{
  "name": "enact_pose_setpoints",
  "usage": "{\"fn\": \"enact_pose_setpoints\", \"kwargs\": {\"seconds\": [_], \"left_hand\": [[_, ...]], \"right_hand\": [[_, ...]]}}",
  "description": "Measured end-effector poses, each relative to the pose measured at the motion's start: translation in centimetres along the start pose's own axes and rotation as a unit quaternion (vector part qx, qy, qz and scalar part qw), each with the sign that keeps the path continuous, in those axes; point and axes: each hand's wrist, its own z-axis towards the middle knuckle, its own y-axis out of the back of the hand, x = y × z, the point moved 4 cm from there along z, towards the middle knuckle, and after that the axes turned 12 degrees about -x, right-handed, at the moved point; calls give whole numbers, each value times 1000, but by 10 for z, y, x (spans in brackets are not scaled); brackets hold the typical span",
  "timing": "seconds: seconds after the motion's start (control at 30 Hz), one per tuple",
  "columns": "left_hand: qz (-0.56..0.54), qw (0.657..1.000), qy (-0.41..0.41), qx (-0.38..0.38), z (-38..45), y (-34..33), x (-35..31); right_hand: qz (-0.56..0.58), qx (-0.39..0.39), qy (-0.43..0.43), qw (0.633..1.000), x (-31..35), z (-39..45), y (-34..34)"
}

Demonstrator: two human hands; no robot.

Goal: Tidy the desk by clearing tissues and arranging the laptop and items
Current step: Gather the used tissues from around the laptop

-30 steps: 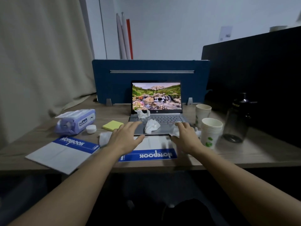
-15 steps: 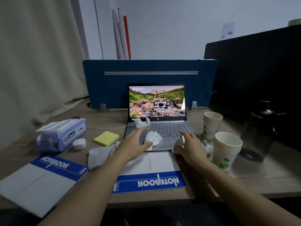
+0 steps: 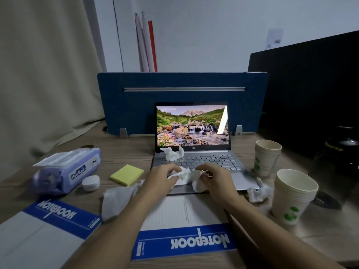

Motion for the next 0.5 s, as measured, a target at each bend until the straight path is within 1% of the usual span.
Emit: {"fn": "enact_pose_setpoints", "kwargs": {"seconds": [0.1, 0.17, 0.23, 0.37, 0.5], "left_hand": [[-53, 997, 31, -46, 6, 15, 11], [-100, 993, 46, -43, 7, 19, 13], [-131, 990, 53, -28, 7, 22, 17], [-146, 988, 53, -19, 8, 28, 27], [-116, 991, 28, -57, 13, 37, 36]], "right_hand": [[51, 19, 11, 998, 15, 4, -24], [96, 43, -17, 994, 22, 5, -37], [171, 74, -69, 980, 30, 7, -50], [351, 118, -159, 915, 47, 10, -63], [444, 122, -234, 856, 51, 17, -75]]}}
